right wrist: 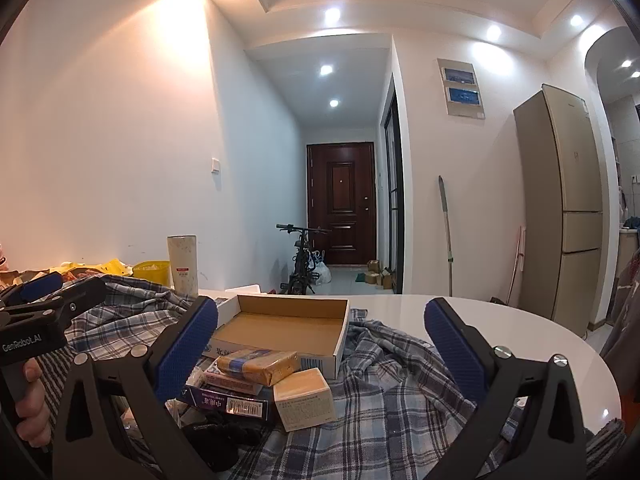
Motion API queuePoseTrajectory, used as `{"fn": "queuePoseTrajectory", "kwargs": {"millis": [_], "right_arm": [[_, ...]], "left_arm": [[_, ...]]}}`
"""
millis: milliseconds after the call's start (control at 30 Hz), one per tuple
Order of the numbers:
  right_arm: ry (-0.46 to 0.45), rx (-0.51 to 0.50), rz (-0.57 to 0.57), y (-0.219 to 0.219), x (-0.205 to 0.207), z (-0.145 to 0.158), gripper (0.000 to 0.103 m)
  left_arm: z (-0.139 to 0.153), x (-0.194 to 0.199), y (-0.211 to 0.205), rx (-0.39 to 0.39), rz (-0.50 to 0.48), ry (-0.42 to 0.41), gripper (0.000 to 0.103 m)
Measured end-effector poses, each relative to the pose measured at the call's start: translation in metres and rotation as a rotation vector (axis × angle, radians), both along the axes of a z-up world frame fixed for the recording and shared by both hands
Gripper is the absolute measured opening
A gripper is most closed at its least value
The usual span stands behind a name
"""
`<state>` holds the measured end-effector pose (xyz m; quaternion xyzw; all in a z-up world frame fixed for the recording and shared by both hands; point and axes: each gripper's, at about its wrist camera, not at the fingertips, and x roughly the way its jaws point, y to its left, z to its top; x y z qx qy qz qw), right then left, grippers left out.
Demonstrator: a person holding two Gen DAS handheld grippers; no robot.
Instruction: Organize objects
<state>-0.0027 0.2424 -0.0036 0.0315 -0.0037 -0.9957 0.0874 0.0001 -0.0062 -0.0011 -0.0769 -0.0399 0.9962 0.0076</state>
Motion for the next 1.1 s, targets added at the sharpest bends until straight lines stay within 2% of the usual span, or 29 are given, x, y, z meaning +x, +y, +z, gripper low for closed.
{"fn": "queuePoseTrajectory", "kwargs": {"millis": [467,567,833,1100], "right_arm": [[-0.070,0.015,-0.009,-0.002,-0.014,-0.004,0.103],[-0.021,0.023,-0.015,-0.002,-0.002,-0.003,0.103],[0.026,0.022,-0.028,-0.004,0.008,-0.001,0.103],[0.026,0.027,-0.027,-0.007,0.008,0.000,0.103]], "left_arm": [[0.000,0.000,-0.003,0.012,-0.007,0.017,0.103],[0.000,0.002,-0.001,0.003,-0.007,0.032,0.103],[0.000,0.003,-0.002,0.007,-0.003,0.037,0.103],[-0.001,0.008,-0.006,0.027,0.002,0.049,0.103]]}}
